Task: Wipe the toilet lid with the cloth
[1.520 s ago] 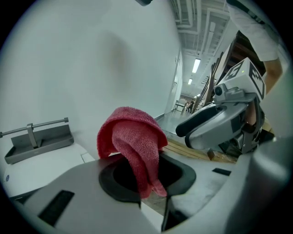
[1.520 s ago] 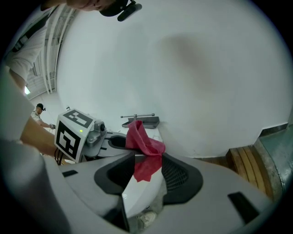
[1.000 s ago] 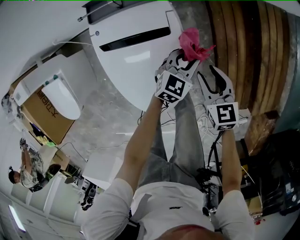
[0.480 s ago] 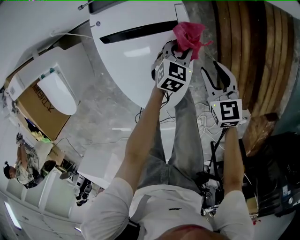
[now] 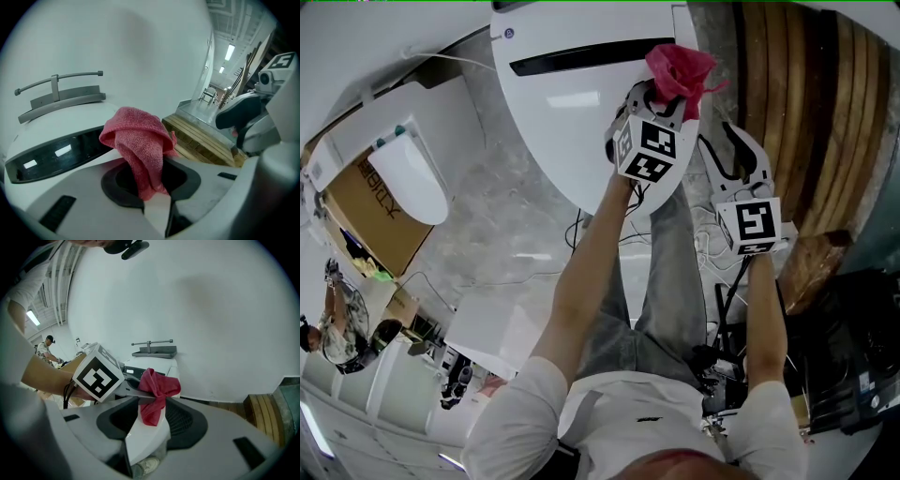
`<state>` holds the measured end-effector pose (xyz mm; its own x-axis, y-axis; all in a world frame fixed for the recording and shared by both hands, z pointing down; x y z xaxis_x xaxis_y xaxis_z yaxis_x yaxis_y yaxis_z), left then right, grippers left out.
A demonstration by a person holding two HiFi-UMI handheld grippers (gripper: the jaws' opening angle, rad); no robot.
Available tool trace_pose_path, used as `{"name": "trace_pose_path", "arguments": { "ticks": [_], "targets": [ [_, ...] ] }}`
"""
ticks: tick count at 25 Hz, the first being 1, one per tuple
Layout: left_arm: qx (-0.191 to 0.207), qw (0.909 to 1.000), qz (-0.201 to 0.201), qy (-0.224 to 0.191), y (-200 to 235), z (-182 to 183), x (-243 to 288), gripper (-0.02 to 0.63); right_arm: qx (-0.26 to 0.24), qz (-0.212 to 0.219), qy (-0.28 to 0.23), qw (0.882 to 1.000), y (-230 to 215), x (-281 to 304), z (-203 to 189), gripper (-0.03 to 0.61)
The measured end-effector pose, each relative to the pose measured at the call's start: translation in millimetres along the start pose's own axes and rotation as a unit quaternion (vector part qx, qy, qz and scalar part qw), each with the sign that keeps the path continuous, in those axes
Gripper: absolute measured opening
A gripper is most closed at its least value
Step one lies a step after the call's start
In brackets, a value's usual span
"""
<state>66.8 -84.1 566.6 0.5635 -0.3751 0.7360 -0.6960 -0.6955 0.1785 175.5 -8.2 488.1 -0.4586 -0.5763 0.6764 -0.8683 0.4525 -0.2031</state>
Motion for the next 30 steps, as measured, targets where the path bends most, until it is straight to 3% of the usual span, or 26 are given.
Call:
{"name": "trace_pose_path", "arguments": {
  "ticks": [30],
  "targets": [
    [-0.039,0.9982,0.042,-0.016,88.4,-63.5,-81.0,0.109,-0.043,0.038,0.019,0.998,88.8,54.9,25.2,0.192]
  ]
}}
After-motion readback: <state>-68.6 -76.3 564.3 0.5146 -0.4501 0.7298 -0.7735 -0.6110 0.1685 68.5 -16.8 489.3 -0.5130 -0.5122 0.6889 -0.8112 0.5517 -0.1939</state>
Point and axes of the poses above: the fingertips, and each gripper's own axes: x forward along the fingers, y to its left, z out of its top, the point moved 7 cm from there along -x, backward along the fingers
